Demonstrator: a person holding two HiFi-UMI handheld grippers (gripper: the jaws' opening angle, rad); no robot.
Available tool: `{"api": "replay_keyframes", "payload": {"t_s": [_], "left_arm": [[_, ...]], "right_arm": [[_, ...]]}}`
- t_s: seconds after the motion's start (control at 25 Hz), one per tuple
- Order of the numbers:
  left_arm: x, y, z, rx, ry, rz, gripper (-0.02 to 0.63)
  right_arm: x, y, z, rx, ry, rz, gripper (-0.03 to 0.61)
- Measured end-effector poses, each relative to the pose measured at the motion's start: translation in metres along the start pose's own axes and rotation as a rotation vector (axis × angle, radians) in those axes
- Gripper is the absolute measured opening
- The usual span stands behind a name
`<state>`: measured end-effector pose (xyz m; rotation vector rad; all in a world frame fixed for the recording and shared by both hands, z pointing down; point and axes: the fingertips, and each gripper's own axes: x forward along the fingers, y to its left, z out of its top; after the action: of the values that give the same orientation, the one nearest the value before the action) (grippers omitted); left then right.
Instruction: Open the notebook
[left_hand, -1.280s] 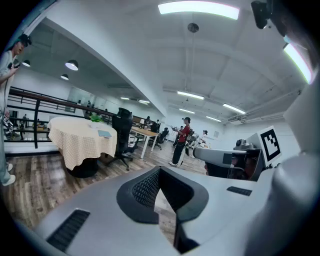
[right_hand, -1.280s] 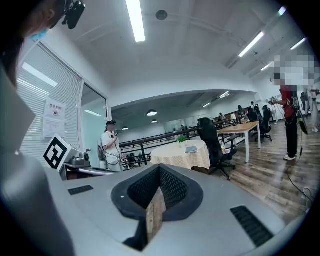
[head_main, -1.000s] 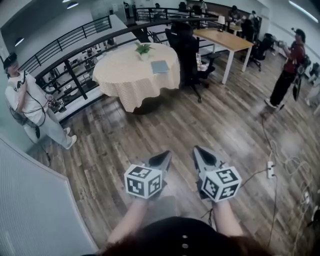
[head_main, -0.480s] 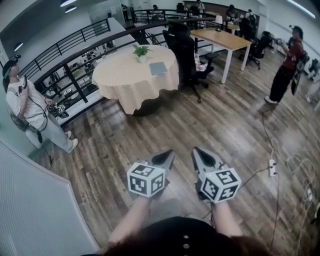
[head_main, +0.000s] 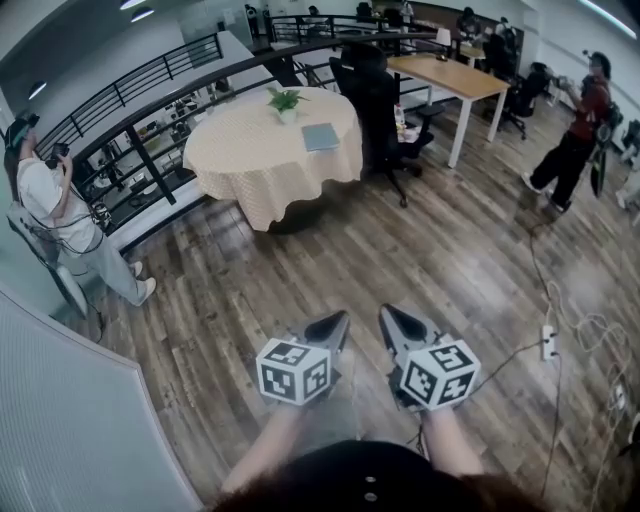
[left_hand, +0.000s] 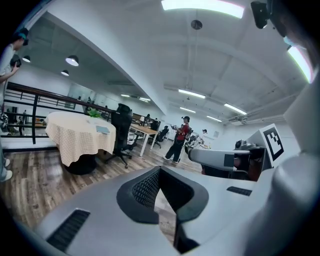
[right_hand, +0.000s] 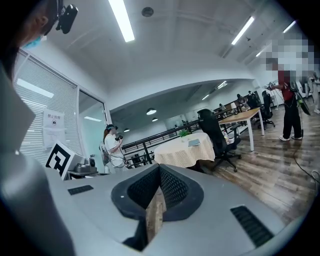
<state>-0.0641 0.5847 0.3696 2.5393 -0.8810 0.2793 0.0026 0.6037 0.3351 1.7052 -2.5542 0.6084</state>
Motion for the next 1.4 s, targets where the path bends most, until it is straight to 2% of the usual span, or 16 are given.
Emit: {"api": "replay_keyframes", "payload": {"t_s": [0.16,0.36,0.56,0.84,1.08,1.4], "left_arm": [[0.033,0.027,0.021,-0.022,-0.019,-0.013,0.006],[0.09,0.058,0.052,0.013,-0.003,-0.044,0.006],[0.147,0.085,0.092,0.028,0.011,-0.082,0.006],[0.208,0.149,0.147,0.049,0.005,-0.07,0.006],[0.241,0.19,0.166,0.032,0.015,-0.066,0.006],[0.273,0.218,0.169,0.029,0.062,-0.065,0.006]], "right_arm": [[0.038,-0.022,0.016,-0.023,0.0,-0.012,0.011],[0.087,-0.049,0.039,-0.068,0.019,0.0,0.011],[0.133,-0.09,0.073,-0.06,-0.014,-0.015,0.011],[0.221,-0.137,0.12,-0.068,-0.034,-0.031,0.011],[0.266,-0.156,0.138,-0.07,-0.048,-0.021,0.011],[0.302,-0.19,0.129,-0.002,-0.002,-0.038,0.011]]}}
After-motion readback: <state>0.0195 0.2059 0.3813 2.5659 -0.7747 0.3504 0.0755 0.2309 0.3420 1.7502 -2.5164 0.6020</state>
